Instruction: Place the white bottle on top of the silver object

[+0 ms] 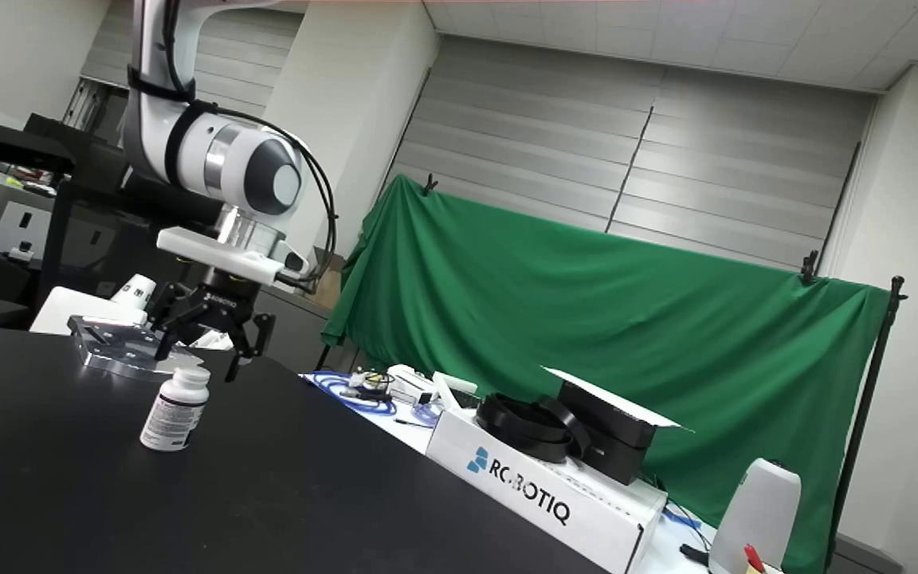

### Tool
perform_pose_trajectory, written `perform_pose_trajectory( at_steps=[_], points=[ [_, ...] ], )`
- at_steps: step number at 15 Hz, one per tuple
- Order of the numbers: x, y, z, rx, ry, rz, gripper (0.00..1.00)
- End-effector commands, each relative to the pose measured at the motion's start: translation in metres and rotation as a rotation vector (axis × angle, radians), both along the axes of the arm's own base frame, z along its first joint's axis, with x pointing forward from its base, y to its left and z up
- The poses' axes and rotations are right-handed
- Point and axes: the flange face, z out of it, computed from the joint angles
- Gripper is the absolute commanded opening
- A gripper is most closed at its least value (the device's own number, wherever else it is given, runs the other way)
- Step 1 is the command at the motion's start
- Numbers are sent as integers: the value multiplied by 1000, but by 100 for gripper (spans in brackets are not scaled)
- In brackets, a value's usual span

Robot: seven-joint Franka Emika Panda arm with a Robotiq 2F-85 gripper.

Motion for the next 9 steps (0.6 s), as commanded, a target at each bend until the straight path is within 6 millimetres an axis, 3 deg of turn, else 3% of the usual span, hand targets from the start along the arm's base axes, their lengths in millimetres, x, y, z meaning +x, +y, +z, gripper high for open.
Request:
perform_pose_trajectory(
  at_steps=[1,2,3,4,9],
  points=[
    [-5,-6,5,-7,0,-44,100],
    [-6,-6,4,-7,0,-48,100],
    [-6,-7,4,-7,-4,-49,75],
    [-7,-8,4,-11,-4,-51,75],
    [-6,-10,8,-21,-3,-67,39]
  ],
)
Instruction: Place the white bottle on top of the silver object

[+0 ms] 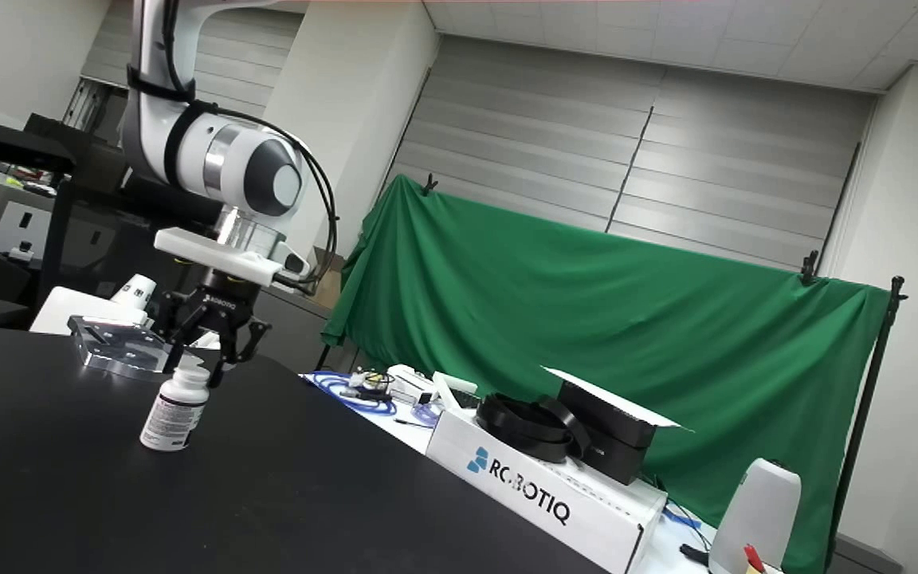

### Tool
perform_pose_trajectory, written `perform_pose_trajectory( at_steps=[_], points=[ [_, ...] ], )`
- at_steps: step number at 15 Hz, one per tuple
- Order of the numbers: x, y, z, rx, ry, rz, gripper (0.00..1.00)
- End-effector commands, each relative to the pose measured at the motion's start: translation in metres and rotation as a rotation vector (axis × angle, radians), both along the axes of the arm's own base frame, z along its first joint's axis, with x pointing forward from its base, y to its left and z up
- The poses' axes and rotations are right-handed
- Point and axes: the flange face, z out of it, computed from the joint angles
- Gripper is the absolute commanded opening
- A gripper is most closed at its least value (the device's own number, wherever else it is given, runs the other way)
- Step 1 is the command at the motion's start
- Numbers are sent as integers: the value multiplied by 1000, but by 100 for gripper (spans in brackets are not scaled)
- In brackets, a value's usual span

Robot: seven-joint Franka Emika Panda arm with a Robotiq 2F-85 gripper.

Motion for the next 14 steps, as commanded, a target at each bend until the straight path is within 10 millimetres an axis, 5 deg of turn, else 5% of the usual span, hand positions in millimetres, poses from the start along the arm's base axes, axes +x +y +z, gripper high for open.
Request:
perform_pose_trajectory(
  at_steps=[1,3,7,14],
  points=[
    [-3,-5,10,-18,-8,-44,31],
    [-2,-6,14,-14,1,-52,18],
    [8,4,31,10,-19,-48,18],
    [48,59,73,30,-164,122,18]
  ],
)
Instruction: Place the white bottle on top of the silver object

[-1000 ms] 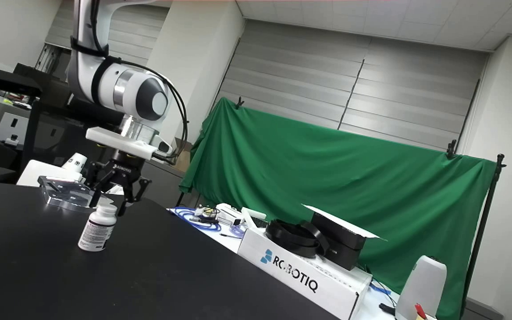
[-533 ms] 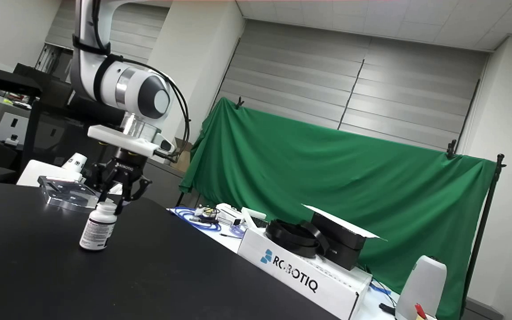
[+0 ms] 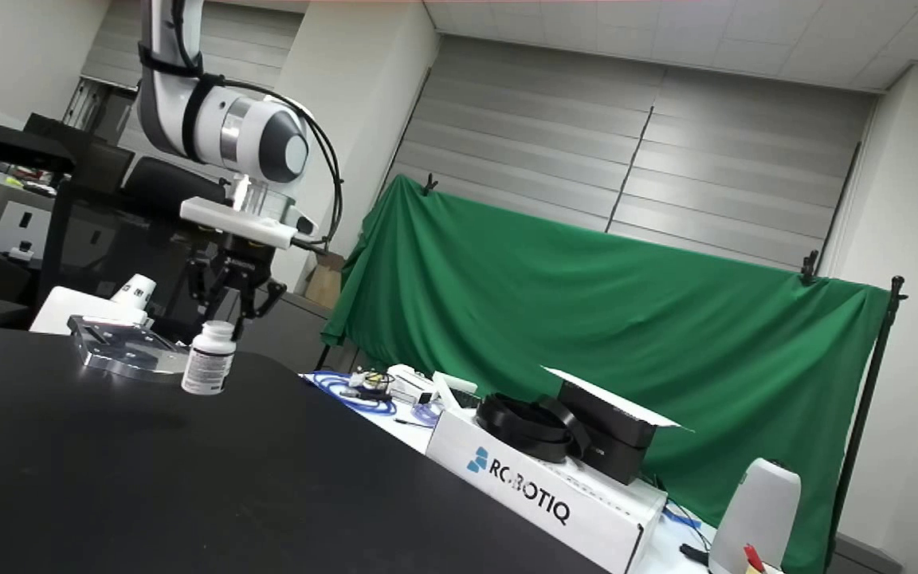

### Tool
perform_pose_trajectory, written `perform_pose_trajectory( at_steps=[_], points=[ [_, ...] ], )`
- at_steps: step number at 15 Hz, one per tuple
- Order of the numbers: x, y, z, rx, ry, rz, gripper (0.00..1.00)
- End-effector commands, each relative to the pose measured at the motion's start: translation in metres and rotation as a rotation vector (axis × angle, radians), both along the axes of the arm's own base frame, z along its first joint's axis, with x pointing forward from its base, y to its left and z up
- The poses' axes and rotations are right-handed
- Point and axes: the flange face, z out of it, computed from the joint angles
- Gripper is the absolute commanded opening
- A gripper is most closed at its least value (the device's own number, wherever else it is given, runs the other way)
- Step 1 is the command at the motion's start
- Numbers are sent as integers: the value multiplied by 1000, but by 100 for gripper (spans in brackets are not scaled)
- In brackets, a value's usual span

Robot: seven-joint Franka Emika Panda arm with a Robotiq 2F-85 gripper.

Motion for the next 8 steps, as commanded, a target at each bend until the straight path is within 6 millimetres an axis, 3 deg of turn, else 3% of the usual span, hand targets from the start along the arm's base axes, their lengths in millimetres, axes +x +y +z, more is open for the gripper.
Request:
perform_pose_trajectory(
  at_steps=[1,8],
  points=[
    [29,28,22,-3,-71,84,18],
    [58,97,42,74,-184,384,18]
  ],
)
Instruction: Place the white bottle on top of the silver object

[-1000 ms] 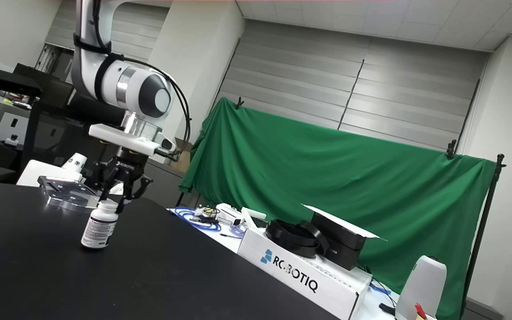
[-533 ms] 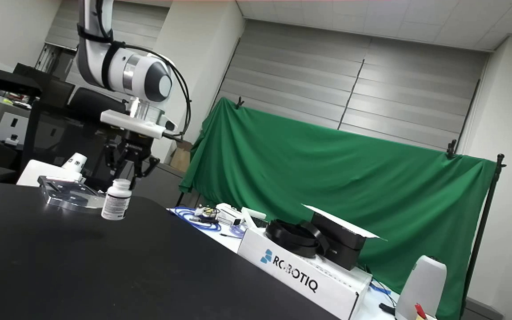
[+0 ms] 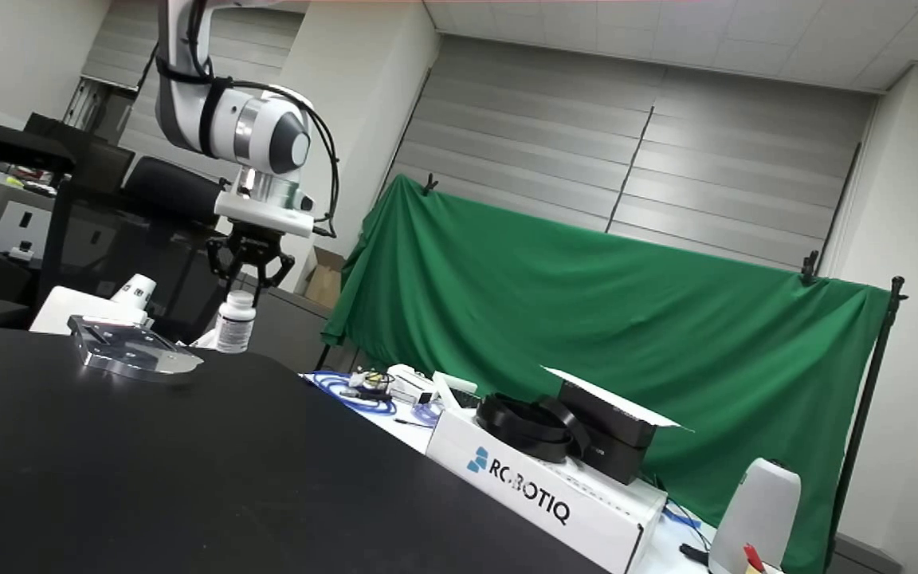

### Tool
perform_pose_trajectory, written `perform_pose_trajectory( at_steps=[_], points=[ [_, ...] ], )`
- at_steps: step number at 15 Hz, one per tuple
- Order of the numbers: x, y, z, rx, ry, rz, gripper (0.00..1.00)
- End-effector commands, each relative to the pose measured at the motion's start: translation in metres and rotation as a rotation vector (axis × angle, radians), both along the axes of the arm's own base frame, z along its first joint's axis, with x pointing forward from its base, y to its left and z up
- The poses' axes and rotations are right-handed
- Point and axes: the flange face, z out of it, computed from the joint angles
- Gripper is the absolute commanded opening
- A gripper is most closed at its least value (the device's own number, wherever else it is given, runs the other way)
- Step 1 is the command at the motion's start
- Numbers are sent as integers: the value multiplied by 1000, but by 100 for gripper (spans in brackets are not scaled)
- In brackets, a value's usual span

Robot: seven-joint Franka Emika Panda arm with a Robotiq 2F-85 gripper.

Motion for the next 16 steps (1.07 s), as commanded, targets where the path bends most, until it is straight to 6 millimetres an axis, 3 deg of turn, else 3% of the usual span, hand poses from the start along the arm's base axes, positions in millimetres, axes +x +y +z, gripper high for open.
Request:
perform_pose_trajectory(
  at_steps=[1,8,16],
  points=[
    [15,43,7,23,-44,141,18],
    [-5,107,-5,-15,38,347,18],
    [-8,141,-41,-65,92,535,18]
  ],
)
